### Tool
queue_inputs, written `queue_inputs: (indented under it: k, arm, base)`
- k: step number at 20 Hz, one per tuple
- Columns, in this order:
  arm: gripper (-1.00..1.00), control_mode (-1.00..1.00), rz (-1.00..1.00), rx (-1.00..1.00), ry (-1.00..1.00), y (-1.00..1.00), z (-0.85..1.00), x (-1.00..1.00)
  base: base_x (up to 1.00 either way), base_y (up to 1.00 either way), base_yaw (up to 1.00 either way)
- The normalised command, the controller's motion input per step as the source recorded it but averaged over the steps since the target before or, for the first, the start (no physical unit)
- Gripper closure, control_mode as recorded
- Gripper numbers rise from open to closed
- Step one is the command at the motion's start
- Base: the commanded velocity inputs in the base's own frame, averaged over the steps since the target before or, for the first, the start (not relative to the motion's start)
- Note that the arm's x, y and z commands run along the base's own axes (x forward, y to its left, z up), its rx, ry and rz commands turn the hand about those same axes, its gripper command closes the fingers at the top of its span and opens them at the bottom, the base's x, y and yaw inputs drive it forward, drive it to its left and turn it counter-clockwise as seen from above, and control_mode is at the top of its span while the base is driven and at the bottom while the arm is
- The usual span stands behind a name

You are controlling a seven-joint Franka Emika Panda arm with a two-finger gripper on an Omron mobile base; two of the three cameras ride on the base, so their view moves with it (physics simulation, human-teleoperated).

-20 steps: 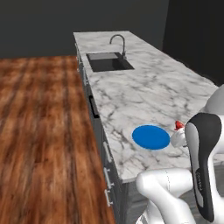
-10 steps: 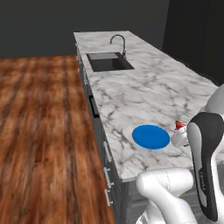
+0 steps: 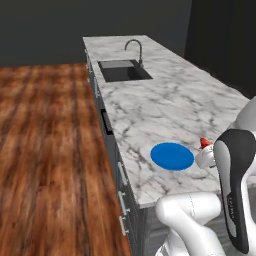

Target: Take the fish from the oven and place it on the plate on the counter.

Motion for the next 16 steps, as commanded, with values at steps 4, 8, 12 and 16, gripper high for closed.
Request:
queue_inputs:
  k: [4, 8, 12, 16]
  arm:
    - [1.0, -1.0, -0.03, 0.0, 0.22, 0.04, 0.0, 0.7]
    - [1.0, -1.0, 0.0, 0.0, 0.44, 0.1, 0.0, 1.0]
    - [1.0, -1.0, 0.0, 0.0, 0.37, 0.0, -0.01, 1.0]
    - [1.0, -1.0, 0.0, 0.0, 0.12, 0.0, -0.22, 0.97]
  base:
    - [0.14, 0.0, -0.01]
    - [0.0, 0.0, 0.0]
    - [0.0, 0.0, 0.0]
    - [0.0, 0.0, 0.0]
